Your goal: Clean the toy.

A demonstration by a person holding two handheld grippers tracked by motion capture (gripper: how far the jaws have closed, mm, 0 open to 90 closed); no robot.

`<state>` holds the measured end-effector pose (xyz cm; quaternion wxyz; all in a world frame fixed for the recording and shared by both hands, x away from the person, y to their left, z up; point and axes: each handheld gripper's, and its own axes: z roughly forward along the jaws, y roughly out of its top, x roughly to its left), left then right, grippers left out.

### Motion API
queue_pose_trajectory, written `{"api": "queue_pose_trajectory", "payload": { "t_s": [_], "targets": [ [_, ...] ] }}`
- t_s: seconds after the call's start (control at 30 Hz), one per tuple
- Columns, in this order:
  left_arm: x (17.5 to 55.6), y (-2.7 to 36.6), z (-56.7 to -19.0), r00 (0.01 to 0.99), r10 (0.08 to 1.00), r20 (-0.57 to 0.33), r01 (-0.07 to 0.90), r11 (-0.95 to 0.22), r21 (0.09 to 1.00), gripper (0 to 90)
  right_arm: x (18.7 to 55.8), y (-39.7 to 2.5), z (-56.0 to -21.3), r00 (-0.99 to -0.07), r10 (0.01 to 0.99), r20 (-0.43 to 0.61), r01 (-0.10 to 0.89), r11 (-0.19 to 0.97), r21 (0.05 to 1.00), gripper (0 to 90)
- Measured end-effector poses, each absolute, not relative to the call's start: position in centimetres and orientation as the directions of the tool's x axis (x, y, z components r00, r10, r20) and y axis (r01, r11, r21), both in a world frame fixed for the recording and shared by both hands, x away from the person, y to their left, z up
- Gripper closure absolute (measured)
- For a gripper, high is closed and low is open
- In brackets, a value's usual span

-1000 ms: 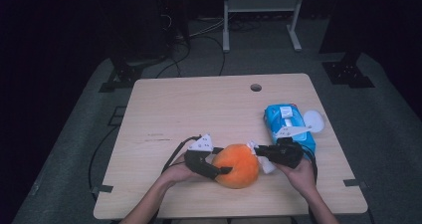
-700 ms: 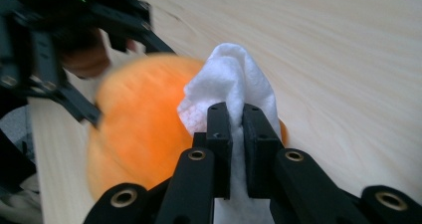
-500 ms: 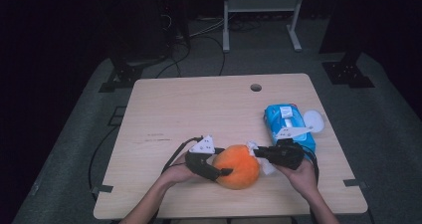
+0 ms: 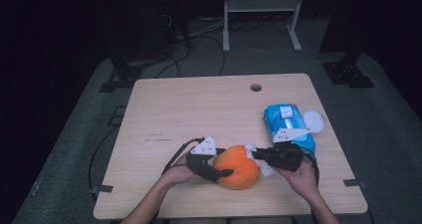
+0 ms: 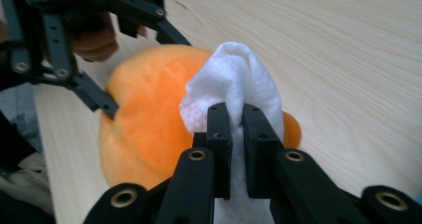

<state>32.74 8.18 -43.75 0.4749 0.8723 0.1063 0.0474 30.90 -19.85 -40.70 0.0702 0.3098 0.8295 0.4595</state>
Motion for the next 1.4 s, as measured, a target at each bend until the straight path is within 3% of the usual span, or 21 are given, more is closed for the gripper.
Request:
{"api": "queue_pose_trajectory", "payload": {
  "t_s": [0.27, 0.53, 0.67, 0.73, 0.8, 0.93, 1.23, 1.4],
  "targets": [
    [32.3, 7.9, -43.6, 0.974, 0.224, 0.005, 0.119, -0.536, 0.836, 26.0, 30.1, -16.4, -39.4, -0.852, 0.518, 0.075, 0.35, 0.457, 0.818, 82.6],
    [32.8, 8.0, -43.3, 0.97, 0.231, -0.07, 0.18, -0.503, 0.845, 11.4, 30.2, -17.5, -40.7, -0.849, 0.513, 0.127, 0.393, 0.451, 0.801, 82.9],
    [33.2, 8.3, -43.5, 0.958, 0.252, -0.133, 0.245, -0.494, 0.834, 9.3, 30.2, -17.8, -40.7, -0.848, 0.514, 0.13, 0.396, 0.451, 0.8, 82.9],
    [33.4, 8.3, -43.7, 0.948, 0.263, -0.177, 0.29, -0.495, 0.819, 10.6, 30.1, -17.9, -40.7, -0.849, 0.513, 0.127, 0.395, 0.456, 0.798, 82.9],
    [33.6, 8.4, -43.8, 0.942, 0.262, -0.21, 0.317, -0.492, 0.811, 17.5, 30.0, -18.0, -40.7, -0.848, 0.516, 0.122, 0.394, 0.46, 0.796, 82.9],
    [33.0, 8.2, -43.2, 0.953, 0.26, -0.157, 0.274, -0.511, 0.815, 29.9, 29.7, -17.8, -39.9, -0.85, 0.517, 0.102, 0.379, 0.466, 0.799, 82.8],
    [31.6, 6.5, -42.5, 0.972, 0.232, -0.035, 0.165, -0.571, 0.804, 29.7, 29.4, -12.0, -38.8, -0.907, 0.418, 0.048, 0.29, 0.539, 0.791, 83.0],
    [31.9, 6.9, -43.0, 0.972, 0.228, -0.05, 0.172, -0.553, 0.815, 29.6, 30.4, -13.1, -38.8, -0.888, 0.456, 0.056, 0.32, 0.526, 0.788, 83.1]
  ]
}}
